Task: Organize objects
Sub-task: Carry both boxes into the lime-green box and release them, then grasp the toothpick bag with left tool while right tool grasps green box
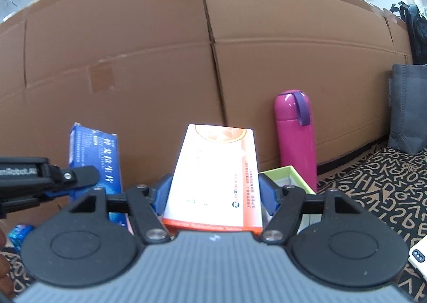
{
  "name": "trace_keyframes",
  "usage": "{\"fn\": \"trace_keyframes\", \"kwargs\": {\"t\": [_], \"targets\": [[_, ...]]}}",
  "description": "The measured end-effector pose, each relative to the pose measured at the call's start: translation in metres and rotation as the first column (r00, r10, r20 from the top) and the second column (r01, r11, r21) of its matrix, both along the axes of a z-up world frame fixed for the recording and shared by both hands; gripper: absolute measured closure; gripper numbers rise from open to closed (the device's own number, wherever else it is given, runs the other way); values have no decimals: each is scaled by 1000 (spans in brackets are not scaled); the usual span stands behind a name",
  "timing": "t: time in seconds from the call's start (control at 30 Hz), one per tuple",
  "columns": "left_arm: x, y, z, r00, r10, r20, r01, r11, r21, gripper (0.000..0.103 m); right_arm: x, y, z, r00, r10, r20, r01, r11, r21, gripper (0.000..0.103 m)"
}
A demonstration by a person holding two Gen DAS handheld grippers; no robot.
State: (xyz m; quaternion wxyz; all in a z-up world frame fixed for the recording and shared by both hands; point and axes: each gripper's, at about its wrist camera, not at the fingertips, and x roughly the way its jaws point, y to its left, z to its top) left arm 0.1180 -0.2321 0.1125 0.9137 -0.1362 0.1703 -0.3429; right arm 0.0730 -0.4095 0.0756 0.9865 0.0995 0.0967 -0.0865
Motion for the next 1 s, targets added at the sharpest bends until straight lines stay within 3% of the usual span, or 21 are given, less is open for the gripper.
{"fn": "trace_keyframes", "kwargs": {"t": [0.13, 0.2, 0.23, 0.27, 0.37, 0.4, 0.53, 0.8, 1.0], "targets": [[14, -17, -19, 999, -34, -12, 35, 999, 37, 84, 21, -3, -18, 999, -13, -52, 10, 998, -56, 35], [15, -17, -27, 1000, -17, -17, 18, 996, 82, 54, 34, 1, -30, 988, -33, -148, 18, 995, -101, 27], [15, -15, -29, 1000, 2, -30, 1, 996, 93, 30, 36, 1, -33, 985, -57, -165, 38, 993, -113, 27], [14, -10, -29, 1000, 22, -22, -20, 997, 72, 26, 34, 1, -32, 985, -72, -159, 54, 992, -118, 25], [9, 1, -23, 999, 51, 8, -51, 998, 42, 24, 20, -1, -24, 990, -125, -68, 118, 988, -102, 4], [8, 4, -22, 998, 56, 7, -56, 998, 35, 24, 16, -2, -22, 990, -135, -50, 130, 987, -91, 3], [8, 10, -23, 996, 84, -42, -84, 996, 1, 16, 19, -7, -24, 993, -109, -54, 106, 993, -46, 0], [2, 24, -13, 988, 106, -108, -106, 994, 12, 15, 11, 11, -15, 998, -61, -32, 59, 996, -71, 0], [-7, 59, -4, 975, 188, -122, -190, 982, 1, 10, 4, 36, -7, 999, 32, -4, -32, 995, -97, 0]]}}
